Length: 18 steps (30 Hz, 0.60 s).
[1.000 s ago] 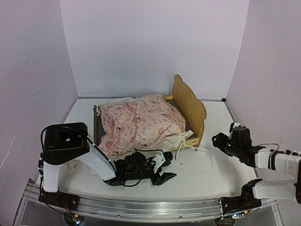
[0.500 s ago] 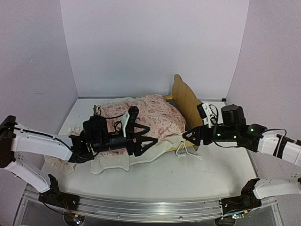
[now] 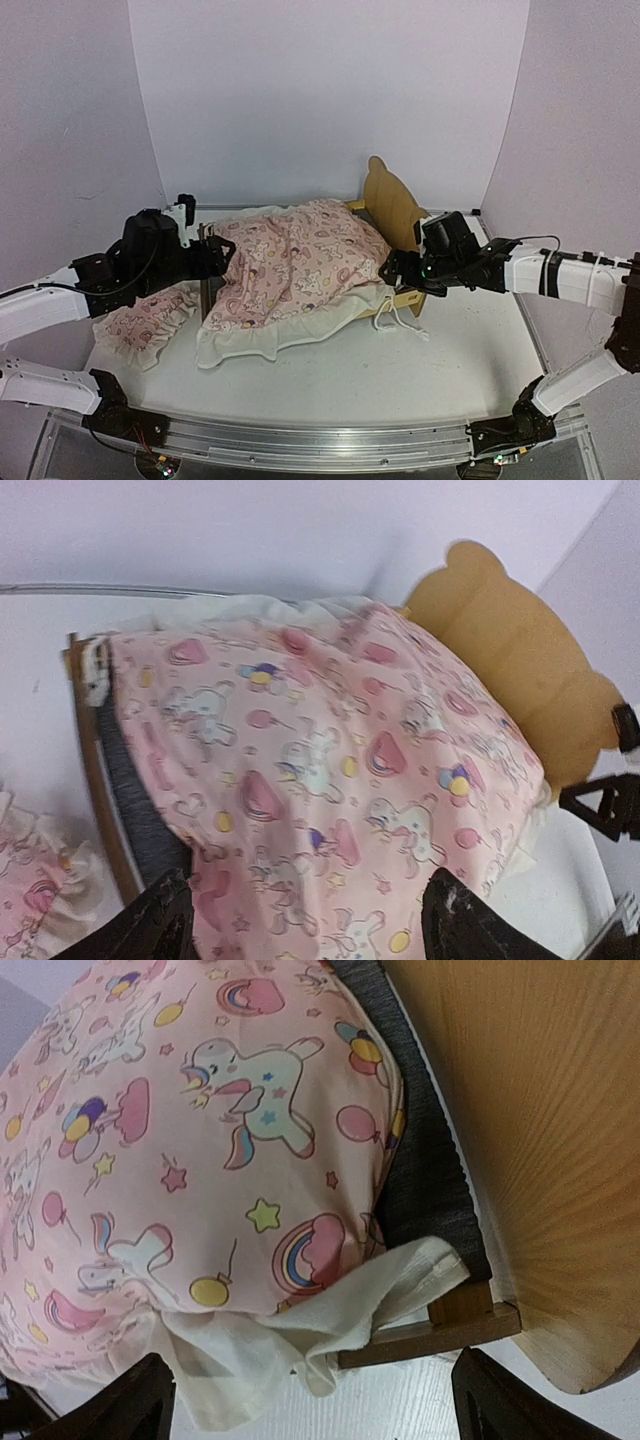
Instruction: Set up the pet bed
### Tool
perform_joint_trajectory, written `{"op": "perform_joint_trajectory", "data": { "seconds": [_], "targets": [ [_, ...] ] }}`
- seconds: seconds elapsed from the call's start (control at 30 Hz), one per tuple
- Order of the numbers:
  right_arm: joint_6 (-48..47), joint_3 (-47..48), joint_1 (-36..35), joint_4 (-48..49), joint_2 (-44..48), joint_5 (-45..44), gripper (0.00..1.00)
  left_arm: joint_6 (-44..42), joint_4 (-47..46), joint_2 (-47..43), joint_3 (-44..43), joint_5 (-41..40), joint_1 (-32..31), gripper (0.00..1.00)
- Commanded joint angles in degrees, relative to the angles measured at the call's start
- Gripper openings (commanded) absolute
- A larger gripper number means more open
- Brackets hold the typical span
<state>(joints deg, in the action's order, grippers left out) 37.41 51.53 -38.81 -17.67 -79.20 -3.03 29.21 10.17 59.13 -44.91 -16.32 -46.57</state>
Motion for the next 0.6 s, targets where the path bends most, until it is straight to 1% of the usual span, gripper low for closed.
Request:
{"op": "perform_joint_trajectory", "data": {
  "seconds": [0.0, 0.03, 0.07, 0.1, 0.13, 0.17, 0.23, 0.33, 0.43, 0.5, 0.57],
  "targets": [
    [11.34, 1.14, -0.6, 2.91, -2.25, -6.14, 0.96, 7.04, 6.39, -5.1, 2.96, -7.11, 3.89, 0.77],
    [11.52, 1.17, -0.77, 3.37, -2.92, -6.51, 0.89, 7.41, 6.33, -5.19, 3.84, -7.5, 4.58, 0.74],
    [12.4, 1.53, -0.87, 3.01, -3.73, -7.03, 0.78, 7.48, 6.37, -5.0, 4.52, -7.86, 5.34, 0.69],
    [13.11, 1.63, -1.0, 2.72, -4.44, -7.45, 0.63, 7.75, 6.31, -4.64, 5.24, -7.86, 6.22, 0.66],
    [13.84, 1.58, -1.19, 2.54, -5.04, -8.32, 0.57, 7.86, 6.1, -3.74, 5.79, -7.17, 7.2, 0.63],
    [14.39, 1.49, -1.38, 2.41, -5.61, -9.21, 0.55, 7.88, 5.81, -2.85, 6.08, -5.94, 8.15, 0.62],
    [15.15, 2.1, -2.08, 1.61, -6.91, -10.74, 0.49, 7.81, 5.74, -0.83, 6.06, -3.66, 9.79, 0.62],
    [16.35, 3.41, -3.66, 0.13, -8.65, -14.41, 0.46, 7.64, 5.36, 2.13, 5.8, -2.38, 10.48, 0.61],
    [18.04, 5.61, -6.56, -2.93, -11.06, -19.67, 0.46, 8.04, 4.54, 4.93, 5.61, -1.47, 10.53, 0.61],
    [19.88, 6.36, -7.94, -5.33, -12.27, -22.58, 0.48, 7.39, 3.89, 6.64, 5.37, -0.2, 10.53, 0.59],
    [20.52, 6.46, -9.44, -6.57, -12.62, -26.48, 0.49, 7.59, 3.24, 7.58, 5.5, 0.07, 10.53, 0.55]
  ]
}}
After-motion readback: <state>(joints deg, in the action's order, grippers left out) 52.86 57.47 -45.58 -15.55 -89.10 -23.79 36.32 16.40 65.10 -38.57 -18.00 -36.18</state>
